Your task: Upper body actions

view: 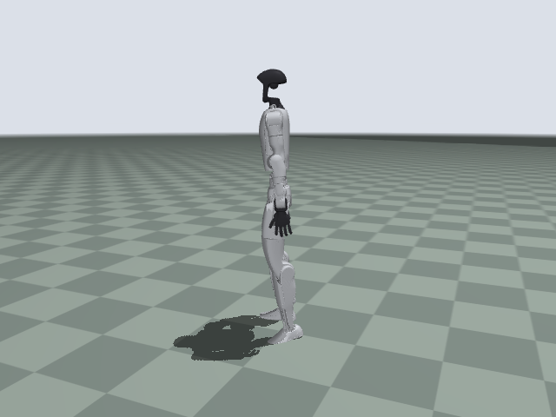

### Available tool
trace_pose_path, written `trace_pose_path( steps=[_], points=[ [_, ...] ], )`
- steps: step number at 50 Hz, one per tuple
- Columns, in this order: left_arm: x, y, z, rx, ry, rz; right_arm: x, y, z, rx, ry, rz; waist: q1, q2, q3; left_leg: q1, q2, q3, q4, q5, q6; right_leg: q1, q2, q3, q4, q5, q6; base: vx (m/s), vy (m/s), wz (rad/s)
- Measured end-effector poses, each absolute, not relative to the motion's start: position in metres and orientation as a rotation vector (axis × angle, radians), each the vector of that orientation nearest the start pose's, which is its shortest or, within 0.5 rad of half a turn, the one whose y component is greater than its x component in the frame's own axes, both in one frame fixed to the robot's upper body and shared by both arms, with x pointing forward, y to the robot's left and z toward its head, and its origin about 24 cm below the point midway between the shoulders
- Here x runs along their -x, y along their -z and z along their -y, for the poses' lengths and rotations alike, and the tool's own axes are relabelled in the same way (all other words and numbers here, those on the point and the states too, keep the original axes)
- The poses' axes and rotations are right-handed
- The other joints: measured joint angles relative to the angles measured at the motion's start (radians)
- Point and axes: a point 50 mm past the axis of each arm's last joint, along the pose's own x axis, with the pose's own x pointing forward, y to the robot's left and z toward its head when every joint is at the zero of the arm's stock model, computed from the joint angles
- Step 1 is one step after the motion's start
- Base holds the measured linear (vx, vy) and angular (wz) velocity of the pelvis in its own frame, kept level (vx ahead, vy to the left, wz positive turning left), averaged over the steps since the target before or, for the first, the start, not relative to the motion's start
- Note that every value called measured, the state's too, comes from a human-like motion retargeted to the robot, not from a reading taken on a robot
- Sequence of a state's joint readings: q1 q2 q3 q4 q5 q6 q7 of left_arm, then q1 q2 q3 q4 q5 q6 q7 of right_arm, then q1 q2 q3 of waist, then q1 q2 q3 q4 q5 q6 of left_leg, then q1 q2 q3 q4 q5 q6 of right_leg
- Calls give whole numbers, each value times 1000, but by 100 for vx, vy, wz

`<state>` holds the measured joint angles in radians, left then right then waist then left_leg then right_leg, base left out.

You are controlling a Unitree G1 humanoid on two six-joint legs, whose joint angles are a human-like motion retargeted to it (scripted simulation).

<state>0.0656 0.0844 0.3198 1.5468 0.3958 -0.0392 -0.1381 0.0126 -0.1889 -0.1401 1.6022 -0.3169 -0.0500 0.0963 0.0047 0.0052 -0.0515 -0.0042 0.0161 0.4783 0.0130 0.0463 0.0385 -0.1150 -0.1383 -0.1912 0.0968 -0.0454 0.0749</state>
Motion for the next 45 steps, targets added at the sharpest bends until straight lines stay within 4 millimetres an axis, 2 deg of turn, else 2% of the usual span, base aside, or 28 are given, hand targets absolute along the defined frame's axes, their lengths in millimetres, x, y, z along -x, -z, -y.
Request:
trace_pose_path(
  steps=[2, 5, 8, 11, 18, 24, 28, 32, 34, 37, 40, 45],
  points=[
    [7, 180, -186, -10, 83, -1572, -8, 175, 217, 214, -94, -1561, 18, -7, 4, -4, 4, 26, -7, 0, 4, -15, -3, -48, 35, -32, -27, -2, 4, -71],
    [9, 179, -192, -7, 69, -1589, -15, 176, 215, 246, -147, -1540, 5, -8, 6, -14, 8, 19, -7, 4, 7, 2, -33, -150, 51, -22, -30, 0, 0, 0],
    [14, 178, -195, -12, 41, -1614, -18, 176, 213, 281, -196, -1517, 13, -21, 7, -11, -2, 15, 0, 0, 10, 24, -44, -121, 45, 21, 35, 2, 0, 4],
    [20, 178, -196, 4, 18, -1628, -19, 176, 213, 326, -234, -1505, 17, -22, 1, -5, 4, 7, 12, -8, 5, 53, -57, -183, 13, 15, 54, 0, 0, 0],
    [42, 176, -198, 36, -12, -1678, -22, 176, 209, 349, -309, -1514, 13, -18, -28, 2, 32, -6, 37, -16, -25, 96, -29, -230, -61, -4, 31, -4, -13, 8],
    [37, 177, -192, 62, -16, -1657, -29, 176, 212, 317, -270, -1484, 5, -7, -15, -24, 68, -46, 79, 13, -47, 110, 0, -225, -82, -4, 6, -15, -17, 28],
    [22, 178, -192, 27, -5, -1615, -24, 175, 217, 296, -240, -1513, 19, -17, -7, -56, 78, -64, 114, 60, -62, 110, 3, -244, -94, -6, -5, -17, -15, 36],
    [10, 180, -189, 0, 30, -1580, -13, 173, 226, 294, -207, -1561, 9, -20, -11, -95, 71, -128, 177, 20, -77, 112, -7, -296, -102, -8, -7, -12, -7, 62],
    [7, 180, -185, 4, 46, -1566, -7, 172, 233, 315, -198, -1601, 16, -14, -9, -77, 60, -103, 169, 10, -63, 115, -4, -296, -101, -10, -9, -3, 4, 2],
    [13, 180, -180, 15, 63, -1569, 2, 169, 243, 346, -171, -1657, 30, 8, -26, -33, 49, -12, 86, -14, -30, 113, 13, -275, -97, -16, -10, 4, 11, -34],
    [23, 180, -178, 21, 70, -1591, 8, 167, 248, 340, -130, -1680, 8, 35, -55, -14, 40, -16, 30, -11, -34, 114, 30, -279, -96, -22, -6, 12, 14, 3],
    [28, 179, -188, 0, 49, -1616, 10, 169, 240, 203, -42, -1646, -37, 36, -73, -15, 22, -53, -4, 5, -30, 128, 21, -317, -97, -32, 4, 10, 9, 33]
  ],
)
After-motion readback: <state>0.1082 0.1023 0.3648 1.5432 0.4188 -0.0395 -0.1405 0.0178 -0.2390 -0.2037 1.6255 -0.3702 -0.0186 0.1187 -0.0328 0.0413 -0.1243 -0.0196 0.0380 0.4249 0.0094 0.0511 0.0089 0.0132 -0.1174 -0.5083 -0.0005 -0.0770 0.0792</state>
